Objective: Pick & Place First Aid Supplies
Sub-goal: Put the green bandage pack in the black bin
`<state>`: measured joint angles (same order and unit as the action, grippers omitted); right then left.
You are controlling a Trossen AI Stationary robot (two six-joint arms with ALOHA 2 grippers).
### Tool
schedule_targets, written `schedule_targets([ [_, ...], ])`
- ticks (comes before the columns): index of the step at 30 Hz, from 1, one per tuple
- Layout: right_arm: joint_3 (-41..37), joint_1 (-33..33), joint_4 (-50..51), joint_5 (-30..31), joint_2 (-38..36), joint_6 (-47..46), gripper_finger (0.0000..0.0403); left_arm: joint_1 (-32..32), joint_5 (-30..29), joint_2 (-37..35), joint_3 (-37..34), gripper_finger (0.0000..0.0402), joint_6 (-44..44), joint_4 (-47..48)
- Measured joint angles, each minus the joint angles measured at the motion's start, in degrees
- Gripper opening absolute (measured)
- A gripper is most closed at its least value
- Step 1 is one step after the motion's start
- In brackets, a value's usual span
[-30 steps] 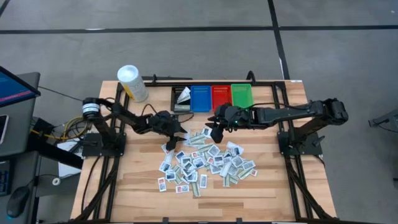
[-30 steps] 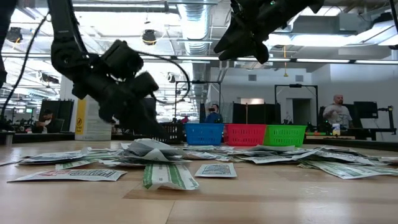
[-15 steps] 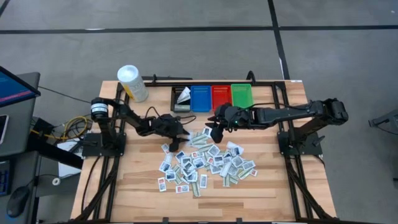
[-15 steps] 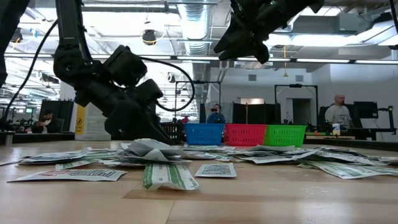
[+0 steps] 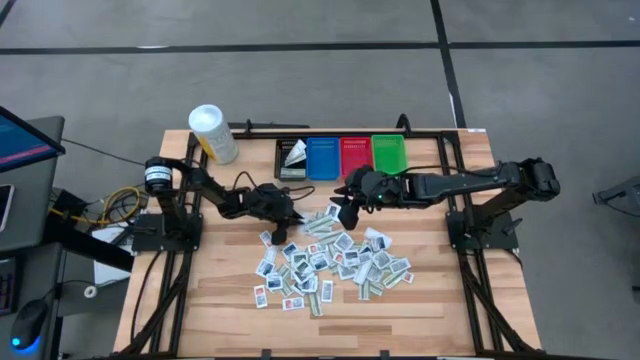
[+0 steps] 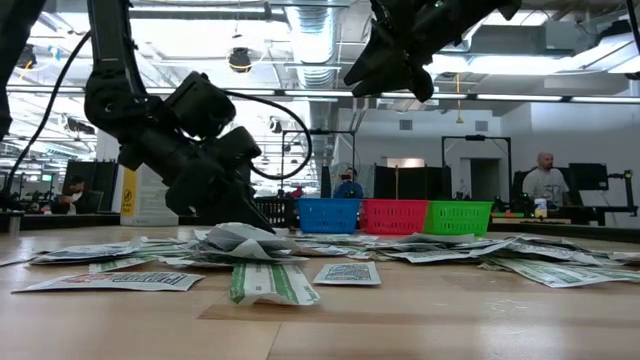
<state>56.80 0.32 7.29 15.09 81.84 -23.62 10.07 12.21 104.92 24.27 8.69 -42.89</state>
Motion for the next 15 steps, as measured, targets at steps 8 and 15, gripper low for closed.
schedule_targets([
  [8,0.0,0.0,0.0,0.0,0.0,0.0,0.0126,0.0,-0.4,-4.3,-0.3,0.0019,-0.1,2.4],
  [15,0.0,0.0,0.0,0.0,0.0,0.0,0.0126,0.0,-0.4,-5.7,-0.2,0.0014,-0.1,2.5],
])
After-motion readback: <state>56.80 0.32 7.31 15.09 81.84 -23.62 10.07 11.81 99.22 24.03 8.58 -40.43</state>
